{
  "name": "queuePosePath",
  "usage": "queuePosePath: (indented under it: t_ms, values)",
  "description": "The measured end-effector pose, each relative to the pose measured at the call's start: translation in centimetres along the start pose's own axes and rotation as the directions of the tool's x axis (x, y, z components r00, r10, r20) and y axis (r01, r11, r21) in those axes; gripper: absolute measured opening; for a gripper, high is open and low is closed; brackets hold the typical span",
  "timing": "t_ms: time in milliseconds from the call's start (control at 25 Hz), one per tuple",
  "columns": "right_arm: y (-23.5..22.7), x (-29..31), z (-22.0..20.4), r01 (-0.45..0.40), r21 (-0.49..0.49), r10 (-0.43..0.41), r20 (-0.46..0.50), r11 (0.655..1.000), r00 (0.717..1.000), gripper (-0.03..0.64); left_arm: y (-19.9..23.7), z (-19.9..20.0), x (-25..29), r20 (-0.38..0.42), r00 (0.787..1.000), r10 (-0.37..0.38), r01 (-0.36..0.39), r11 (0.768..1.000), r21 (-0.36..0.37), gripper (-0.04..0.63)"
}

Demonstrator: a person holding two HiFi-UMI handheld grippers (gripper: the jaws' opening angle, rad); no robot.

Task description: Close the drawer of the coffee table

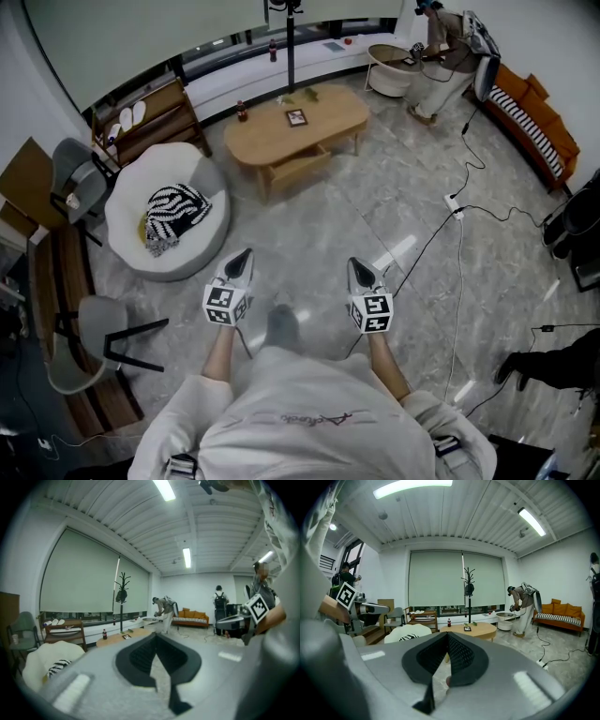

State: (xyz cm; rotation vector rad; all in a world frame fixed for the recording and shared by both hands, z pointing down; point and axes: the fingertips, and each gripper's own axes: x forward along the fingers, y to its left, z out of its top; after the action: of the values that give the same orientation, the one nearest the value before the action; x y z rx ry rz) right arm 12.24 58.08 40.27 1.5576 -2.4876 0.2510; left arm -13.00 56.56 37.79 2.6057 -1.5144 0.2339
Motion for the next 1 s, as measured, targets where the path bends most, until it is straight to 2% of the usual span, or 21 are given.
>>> queuePosePath:
  t_ms: [360, 1000]
  values:
    - [-2.1, 6.8, 2.4, 0.017, -0.016, -0.017, -0.005, 1.000, 1.000, 0.005, 4.9, 1.2, 5.7, 0.016, 1.000, -0.011, 0.011, 1.000, -0.013, 0.000]
    - [-3.9, 23.7, 9.5, 0.009, -0.042, -0.009, -0.013, 0.999, 1.000, 0.005, 18.2, 5.6, 16.8, 0.028, 1.000, -0.008, 0.009, 0.999, -0.039, 0.000]
